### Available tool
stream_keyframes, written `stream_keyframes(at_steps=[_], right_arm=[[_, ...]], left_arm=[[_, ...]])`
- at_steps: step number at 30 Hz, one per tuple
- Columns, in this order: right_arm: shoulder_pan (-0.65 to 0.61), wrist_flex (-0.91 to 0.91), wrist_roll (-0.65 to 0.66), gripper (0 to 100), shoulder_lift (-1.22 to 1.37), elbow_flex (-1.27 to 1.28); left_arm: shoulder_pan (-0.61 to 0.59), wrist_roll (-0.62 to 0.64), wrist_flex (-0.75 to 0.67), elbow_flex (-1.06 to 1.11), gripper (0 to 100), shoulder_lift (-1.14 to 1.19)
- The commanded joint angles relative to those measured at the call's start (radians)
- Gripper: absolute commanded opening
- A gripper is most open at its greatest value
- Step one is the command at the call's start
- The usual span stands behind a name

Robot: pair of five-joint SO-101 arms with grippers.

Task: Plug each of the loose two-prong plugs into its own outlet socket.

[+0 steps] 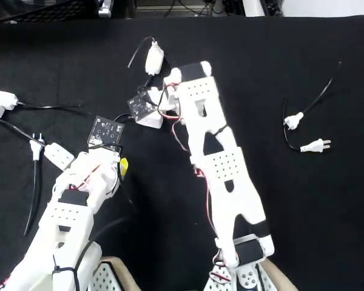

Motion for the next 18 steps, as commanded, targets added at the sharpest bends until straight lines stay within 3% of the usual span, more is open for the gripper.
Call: stream_keyframes(at_steps=[1,10,18], right_arm=[[-0.023,-0.061,0.012,34.8,0.008,-0.012],[-0.071,-0.13,-0.031,33.6,0.065,-0.012],[-0.078,-0.005,-0.071,3.1,0.064,-0.033]], left_arm=[[0.012,-0.011,-0.025,-0.005,19,-0.009],[0.012,-0.011,-0.025,-0.005,19,-0.009],[0.012,-0.011,-0.025,-0.005,19,-0.009]])
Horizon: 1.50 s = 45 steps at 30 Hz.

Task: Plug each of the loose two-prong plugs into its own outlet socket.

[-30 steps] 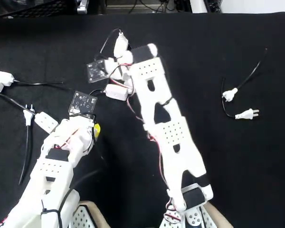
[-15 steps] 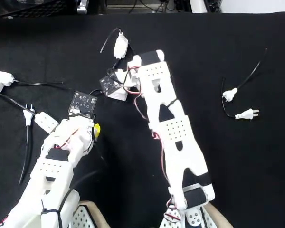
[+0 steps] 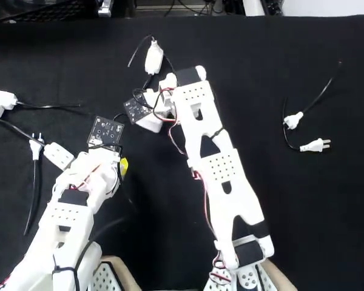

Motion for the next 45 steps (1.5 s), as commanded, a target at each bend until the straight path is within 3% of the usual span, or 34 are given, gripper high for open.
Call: stream_keyframes(at_steps=[1,13,20,23,33,36,45], right_arm=[[-0.055,0.048,-0.057,0.9,0.002,-0.015],[-0.052,0.16,-0.209,1.1,-0.007,-0.11],[-0.031,0.161,-0.404,1.1,-0.105,-0.015],[-0.037,0.161,-0.46,1.1,-0.225,0.145],[-0.017,0.135,-0.465,1.2,-0.653,0.822],[-0.014,0.041,-0.471,1.2,-0.72,1.023],[-0.071,-0.437,-0.657,1.2,-0.977,1.601]], left_arm=[[0.012,-0.011,-0.025,-0.005,19,-0.009],[0.021,-0.011,-0.025,-0.005,19,-0.009],[0.03,-0.006,-0.023,-0.012,24,-0.002],[0.028,0.017,-0.025,-0.013,24,-0.009],[0.03,0.026,-0.025,-0.008,24,-0.009],[0.041,0.02,-0.025,-0.004,24,-0.009],[0.114,0.018,-0.025,-0.002,24,0.002]])
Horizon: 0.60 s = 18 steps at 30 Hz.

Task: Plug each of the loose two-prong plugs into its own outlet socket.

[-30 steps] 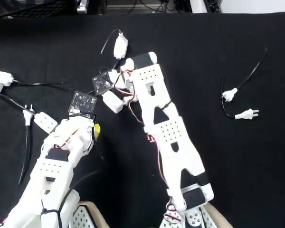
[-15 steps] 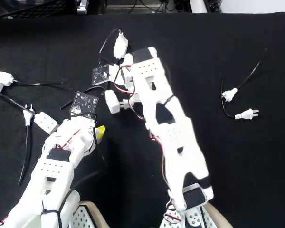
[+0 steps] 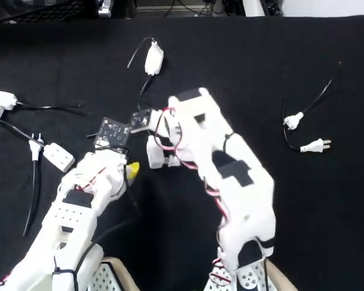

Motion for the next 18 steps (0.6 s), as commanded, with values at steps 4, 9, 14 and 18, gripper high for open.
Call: stream_keyframes(at_steps=[4,9,14,18], right_arm=[[-0.058,-0.249,-0.121,1.2,-0.297,0.318],[-0.066,-0.213,-0.126,1.2,-0.417,0.415],[-0.06,-0.104,-0.126,1.2,-0.43,0.418],[-0.031,-0.061,-0.126,1.2,-0.433,0.444]], left_arm=[[0.108,-0.003,-0.086,0.042,24,0.002],[0.114,0.0,-0.238,0.12,24,-0.008],[0.107,0.005,-0.244,0.122,24,-0.009],[0.107,0.005,-0.244,0.122,24,-0.009]])
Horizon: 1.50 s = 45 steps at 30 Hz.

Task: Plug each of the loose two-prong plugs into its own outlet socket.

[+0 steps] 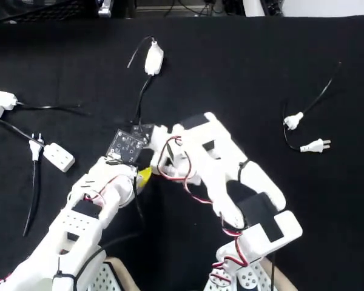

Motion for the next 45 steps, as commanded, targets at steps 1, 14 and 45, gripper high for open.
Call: stream_keyframes(at_steps=[1,14,45], right_arm=[[0.029,0.026,-0.008,1.2,-0.048,0.016],[0.011,-0.003,-0.098,1.2,-0.17,0.056],[0.011,-0.13,-0.091,1.2,-0.403,0.377]], left_arm=[[0.001,0.005,-0.025,-0.004,24,-0.009],[0.01,0.0,-0.021,-0.001,24,-0.009],[0.012,-0.002,-0.02,-0.001,24,-0.009]])
